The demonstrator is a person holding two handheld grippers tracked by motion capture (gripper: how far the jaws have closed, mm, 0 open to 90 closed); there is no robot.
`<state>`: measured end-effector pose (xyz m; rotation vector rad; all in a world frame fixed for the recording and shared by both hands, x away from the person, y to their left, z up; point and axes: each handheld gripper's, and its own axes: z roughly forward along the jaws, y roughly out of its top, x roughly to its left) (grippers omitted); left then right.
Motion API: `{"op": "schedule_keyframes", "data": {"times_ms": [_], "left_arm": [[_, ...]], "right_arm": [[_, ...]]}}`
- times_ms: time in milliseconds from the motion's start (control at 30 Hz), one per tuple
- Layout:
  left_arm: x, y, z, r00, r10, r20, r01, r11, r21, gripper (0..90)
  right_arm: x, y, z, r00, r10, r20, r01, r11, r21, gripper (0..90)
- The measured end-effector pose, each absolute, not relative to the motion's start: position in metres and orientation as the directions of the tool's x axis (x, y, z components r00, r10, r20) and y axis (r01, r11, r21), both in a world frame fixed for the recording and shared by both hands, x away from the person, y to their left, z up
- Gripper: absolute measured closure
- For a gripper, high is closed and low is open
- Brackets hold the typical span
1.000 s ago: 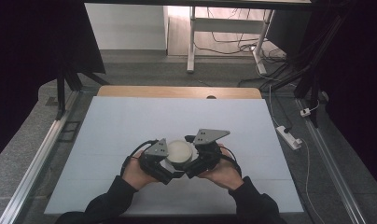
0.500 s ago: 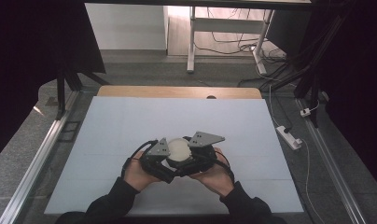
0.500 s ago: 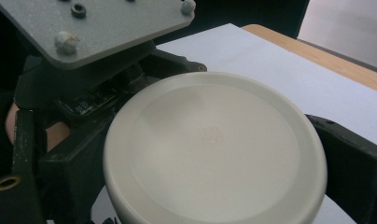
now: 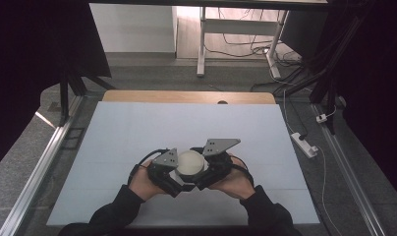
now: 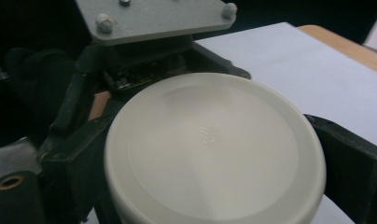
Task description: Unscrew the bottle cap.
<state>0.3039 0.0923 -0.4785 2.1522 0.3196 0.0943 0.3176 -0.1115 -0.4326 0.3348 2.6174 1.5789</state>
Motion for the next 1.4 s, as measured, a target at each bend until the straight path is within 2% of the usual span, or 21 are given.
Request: {"op": "schedule_keyframes", "data": {"times_ms": [267, 967, 1400], "left_arm": [[0.305, 0.093, -0.480, 0.976, 0.206, -0.065, 0.171, -0.552, 0.816, 7.3], [0.306, 0.094, -0.482, 0.973, 0.224, -0.063, 0.180, -0.554, 0.813, 7.3], [0.304, 0.099, -0.481, 0.969, 0.240, -0.061, 0.187, -0.549, 0.815, 7.4]], "right_arm": [[0.320, -0.114, -0.434, -0.986, 0.147, 0.083, 0.142, 0.454, 0.880, 7.7], [0.319, -0.120, -0.423, -0.983, 0.176, 0.048, 0.120, 0.427, 0.896, 7.7], [0.324, -0.128, -0.418, -0.970, 0.236, 0.051, 0.145, 0.402, 0.904, 7.7]]}}
